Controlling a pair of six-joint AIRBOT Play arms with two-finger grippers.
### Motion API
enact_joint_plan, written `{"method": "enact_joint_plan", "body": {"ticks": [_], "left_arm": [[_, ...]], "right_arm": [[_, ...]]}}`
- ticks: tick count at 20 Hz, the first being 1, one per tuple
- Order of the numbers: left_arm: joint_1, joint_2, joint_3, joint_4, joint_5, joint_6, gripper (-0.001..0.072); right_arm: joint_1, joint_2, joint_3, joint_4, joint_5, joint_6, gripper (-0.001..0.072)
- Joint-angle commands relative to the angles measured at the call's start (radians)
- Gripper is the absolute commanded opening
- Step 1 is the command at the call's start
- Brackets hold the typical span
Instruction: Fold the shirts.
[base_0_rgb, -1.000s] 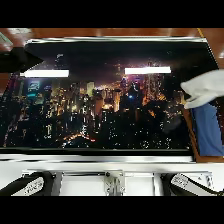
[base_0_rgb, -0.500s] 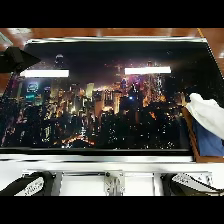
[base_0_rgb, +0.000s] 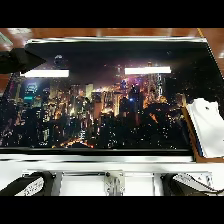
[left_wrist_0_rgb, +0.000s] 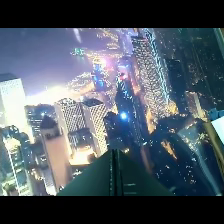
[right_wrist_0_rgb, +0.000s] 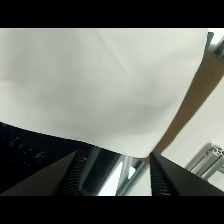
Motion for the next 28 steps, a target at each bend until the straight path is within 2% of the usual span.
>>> {"method": "enact_joint_plan", "body": {"ticks": [1, 3, 5, 7, 8, 9, 10, 12, 15, 26, 28], "left_arm": [[-0.036, -0.02, -0.001, 0.024, 0.002, 0.002, 0.0043], [-0.111, -0.058, -0.001, 0.141, 0.002, 0.001, 0.0042], [-0.234, -0.12, -0.001, 0.361, -0.01, -0.011, 0.0042], [-0.352, -0.192, -0.001, 0.573, -0.062, -0.156, 0.0044], [-0.391, -0.226, -0.001, 0.628, -0.095, -0.219, 0.016], [-0.413, -0.255, -0.001, 0.635, -0.129, -0.247, 0.0545], [-0.424, -0.282, -0.001, 0.634, -0.171, -0.252, 0.0713], [-0.424, -0.319, -0.001, 0.637, -0.247, -0.223, 0.0712], [-0.418, -0.329, -0.001, 0.639, -0.264, -0.212, 0.0712], [-0.421, -0.33, -0.001, 0.638, -0.261, -0.212, 0.0712], [-0.42, -0.33, -0.001, 0.638, -0.26, -0.188, 0.0712]], "right_arm": [[0.016, 0.075, 0.099, 0.155, -0.133, -0.034, 0.0492], [0.105, 0.148, 0.148, 0.3, -0.286, -0.109, 0.0493], [0.292, 0.223, 0.153, 0.364, -0.399, -0.21, 0.0492], [0.531, 0.243, 0.153, 0.268, -0.382, -0.235, 0.0492], [0.647, 0.231, 0.153, 0.174, -0.334, -0.206, 0.0516], [0.761, 0.204, 0.153, 0.074, -0.264, -0.146, 0.0636], [0.842, 0.17, 0.153, -0.009, -0.196, -0.096, 0.0674], [0.945, 0.094, 0.153, -0.08, -0.071, -0.05, 0.0674], [1.027, 0.02, 0.153, -0.077, 0.019, -0.045, 0.0673], [1.088, 0.003, 0.153, -0.06, 0.019, -0.046, 0.0673], [1.088, 0.003, 0.153, -0.06, 0.019, -0.046, 0.0673]]}}
